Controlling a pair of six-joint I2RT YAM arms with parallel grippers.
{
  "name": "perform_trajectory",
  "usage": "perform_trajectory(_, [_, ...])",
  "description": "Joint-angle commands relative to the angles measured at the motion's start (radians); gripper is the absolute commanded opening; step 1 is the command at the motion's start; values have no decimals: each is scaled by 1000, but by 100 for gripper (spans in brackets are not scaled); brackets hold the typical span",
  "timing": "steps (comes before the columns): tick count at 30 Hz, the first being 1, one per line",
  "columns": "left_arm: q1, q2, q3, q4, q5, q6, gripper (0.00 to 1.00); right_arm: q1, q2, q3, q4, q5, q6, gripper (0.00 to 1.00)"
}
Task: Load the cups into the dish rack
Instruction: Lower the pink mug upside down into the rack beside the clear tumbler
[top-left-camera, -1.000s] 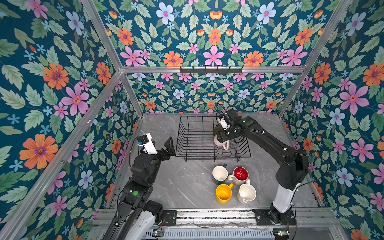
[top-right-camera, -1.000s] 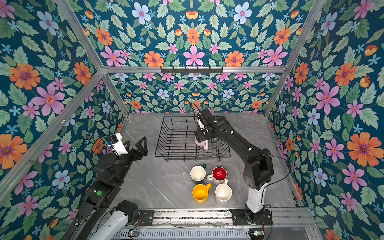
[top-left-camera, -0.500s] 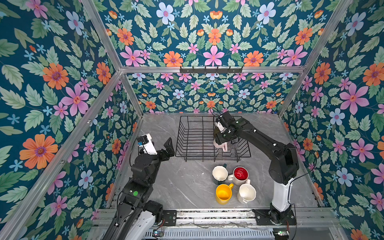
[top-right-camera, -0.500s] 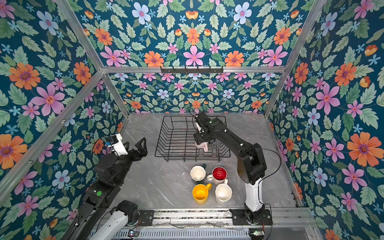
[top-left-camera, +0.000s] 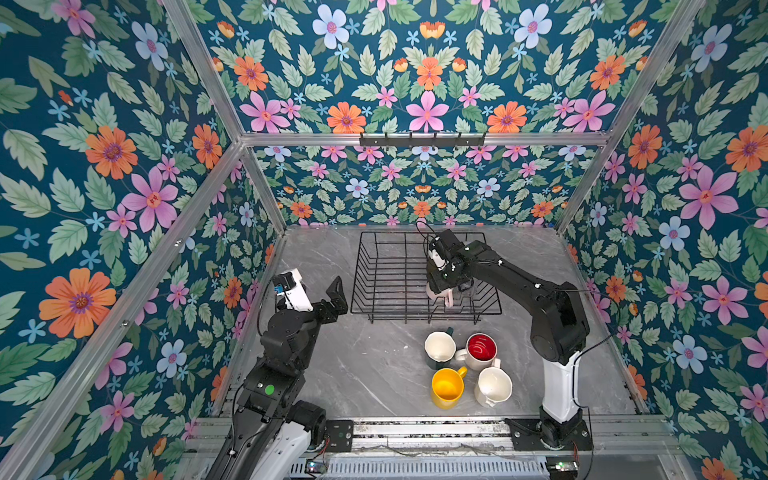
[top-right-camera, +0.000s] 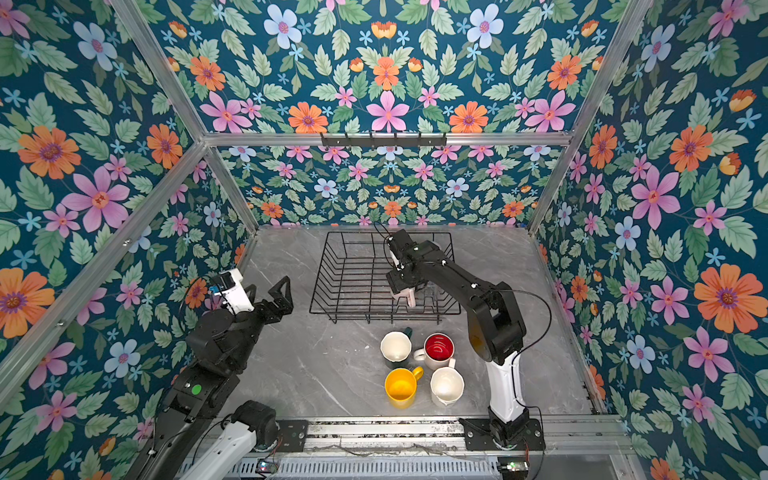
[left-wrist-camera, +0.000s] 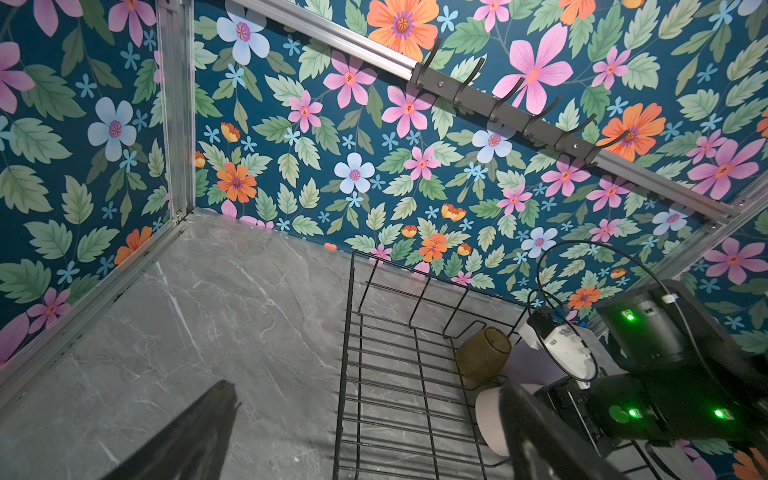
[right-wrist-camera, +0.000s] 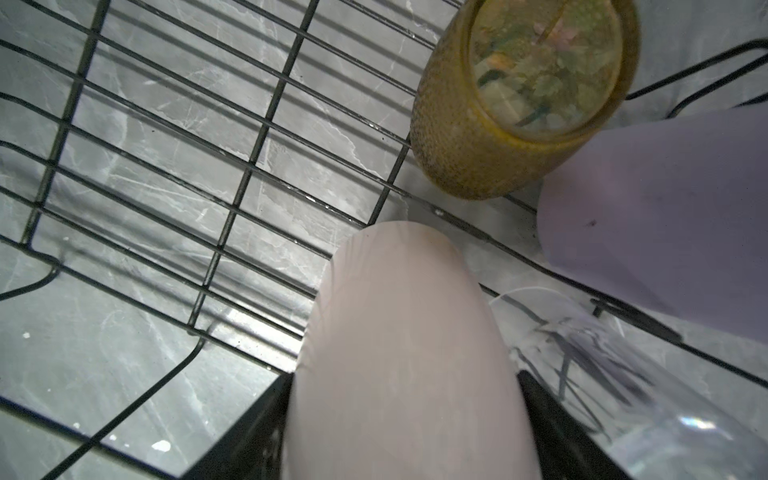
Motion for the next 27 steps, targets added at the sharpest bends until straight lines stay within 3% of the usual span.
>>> perform_trajectory(1, [1, 3, 3, 0, -10, -2, 100, 2, 0, -4, 16, -23, 19, 29])
perform_trajectory(8, [1, 6, 3, 1, -8, -5, 100, 4, -4, -4, 15, -24, 18, 60])
perform_trajectory(15, [2, 3, 3, -3, -7, -6, 100, 4, -24, -1, 17, -33, 22, 79])
perform_trajectory(22, [2, -2, 1, -11, -11, -9, 100, 3, -36, 5, 14, -31, 29, 90])
perform_trajectory(27, [0, -5, 2, -17, -10, -10, 100, 4, -67, 1, 14, -32, 38, 90])
